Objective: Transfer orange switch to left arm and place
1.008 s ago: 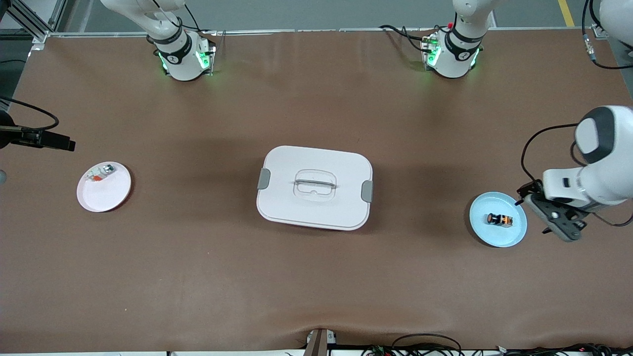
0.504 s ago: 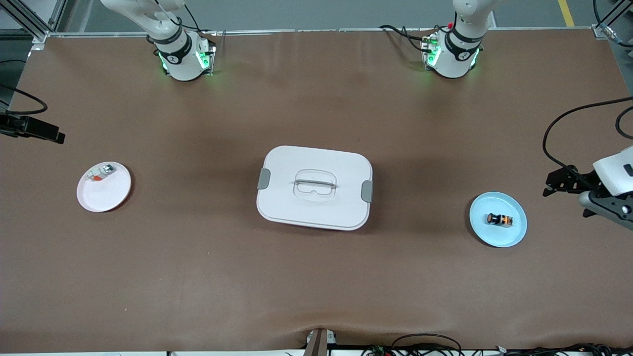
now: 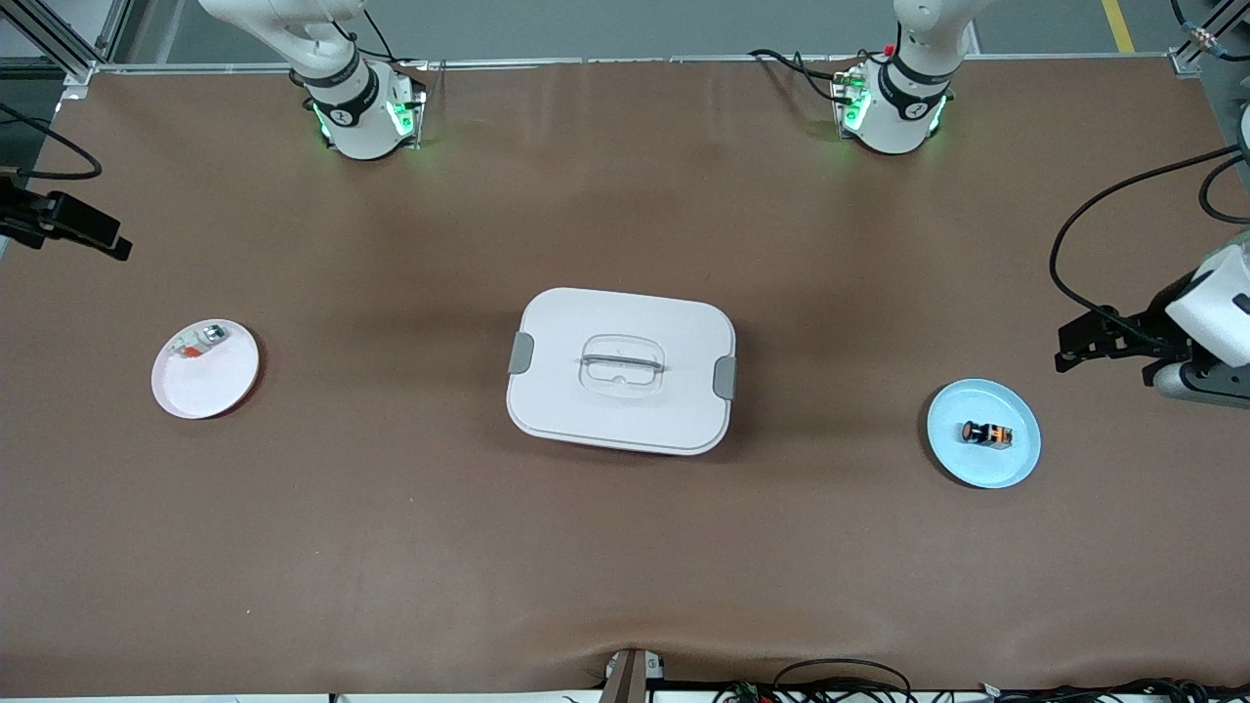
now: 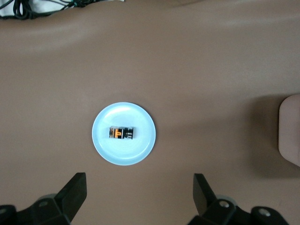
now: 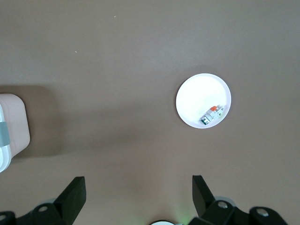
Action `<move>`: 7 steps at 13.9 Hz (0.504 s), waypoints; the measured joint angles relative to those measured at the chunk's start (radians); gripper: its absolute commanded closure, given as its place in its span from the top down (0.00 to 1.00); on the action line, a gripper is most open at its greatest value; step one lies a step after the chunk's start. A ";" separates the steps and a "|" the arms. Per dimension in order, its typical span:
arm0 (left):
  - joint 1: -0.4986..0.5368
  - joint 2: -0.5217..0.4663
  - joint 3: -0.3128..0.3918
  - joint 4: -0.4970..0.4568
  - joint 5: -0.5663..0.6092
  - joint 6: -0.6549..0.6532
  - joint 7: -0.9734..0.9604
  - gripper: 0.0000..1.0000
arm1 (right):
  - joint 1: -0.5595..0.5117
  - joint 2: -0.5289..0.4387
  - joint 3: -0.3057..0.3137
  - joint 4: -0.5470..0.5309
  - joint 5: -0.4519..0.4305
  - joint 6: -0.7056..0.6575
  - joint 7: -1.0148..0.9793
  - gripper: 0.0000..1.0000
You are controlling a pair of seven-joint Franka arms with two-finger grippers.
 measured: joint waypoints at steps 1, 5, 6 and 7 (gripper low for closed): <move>-0.075 -0.020 0.072 0.000 0.000 -0.011 -0.025 1.00 | -0.001 -0.005 0.000 -0.004 0.001 0.002 0.001 1.00; -0.368 -0.096 0.374 0.000 -0.015 -0.062 -0.036 1.00 | -0.023 -0.010 0.000 -0.009 0.008 0.003 0.004 1.00; -0.409 -0.111 0.421 0.000 -0.035 -0.081 -0.036 1.00 | -0.026 -0.012 0.000 -0.012 0.009 0.003 0.004 1.00; -0.456 -0.125 0.474 0.000 -0.058 -0.111 -0.036 1.00 | -0.026 -0.016 0.000 -0.016 0.009 0.003 0.004 1.00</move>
